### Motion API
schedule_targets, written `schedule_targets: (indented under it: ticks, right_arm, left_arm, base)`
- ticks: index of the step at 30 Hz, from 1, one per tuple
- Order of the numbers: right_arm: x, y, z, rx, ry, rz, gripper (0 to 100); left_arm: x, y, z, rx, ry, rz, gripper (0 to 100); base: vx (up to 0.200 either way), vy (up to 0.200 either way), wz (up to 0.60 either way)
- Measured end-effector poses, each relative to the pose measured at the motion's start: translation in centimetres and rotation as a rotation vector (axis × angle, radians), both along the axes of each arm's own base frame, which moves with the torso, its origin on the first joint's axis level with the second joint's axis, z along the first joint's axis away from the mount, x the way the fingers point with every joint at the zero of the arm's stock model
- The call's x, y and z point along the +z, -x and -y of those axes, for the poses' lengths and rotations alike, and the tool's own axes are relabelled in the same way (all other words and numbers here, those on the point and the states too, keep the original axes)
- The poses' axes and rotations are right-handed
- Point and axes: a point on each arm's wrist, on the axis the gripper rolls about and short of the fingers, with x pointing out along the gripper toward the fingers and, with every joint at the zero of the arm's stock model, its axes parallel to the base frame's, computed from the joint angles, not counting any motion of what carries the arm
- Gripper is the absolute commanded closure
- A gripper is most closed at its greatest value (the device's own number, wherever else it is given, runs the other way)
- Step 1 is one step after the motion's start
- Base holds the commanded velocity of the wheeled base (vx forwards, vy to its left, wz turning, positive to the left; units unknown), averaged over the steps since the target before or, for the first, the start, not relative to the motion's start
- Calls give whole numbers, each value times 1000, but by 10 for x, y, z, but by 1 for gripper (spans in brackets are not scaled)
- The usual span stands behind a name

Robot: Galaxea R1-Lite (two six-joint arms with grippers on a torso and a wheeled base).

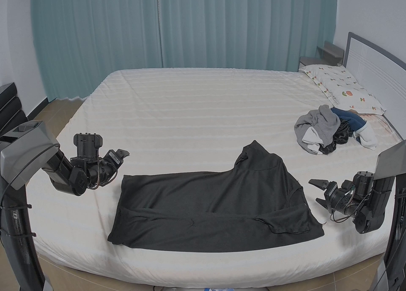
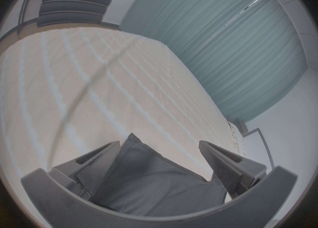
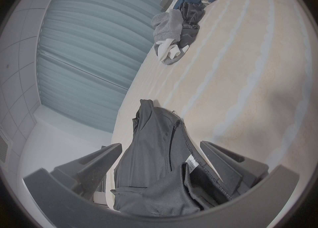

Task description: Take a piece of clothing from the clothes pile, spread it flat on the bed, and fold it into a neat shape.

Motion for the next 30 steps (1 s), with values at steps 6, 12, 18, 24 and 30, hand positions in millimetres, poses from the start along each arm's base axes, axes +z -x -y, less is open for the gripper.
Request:
schedule_targets:
  ticks: [6,12,18,24,30]
  right_arm:
    - [-5,0,-2,12,-5,-15,0]
    - [-8,0,-5,22,-3,-25,0]
    - [-11,1,-8,31,0,-34,0]
    - [-11,2,-9,33,0,-37,0]
    - [-11,2,-9,34,-1,-37,0]
  left_arm:
    - [-15,-23,-5,-87,39,0,0]
    - [-37,-37,-6,-127,-5,-10,0]
    - [-57,-40,-4,-129,-15,-31,0]
    - [-64,-44,-4,-116,-25,-14,0]
    - [-70,-50,-5,-59,-58,27,0]
  base:
    - [0,0,0]
    - [0,0,0]
    - [0,0,0]
    - [0,0,0]
    - [0,0,0]
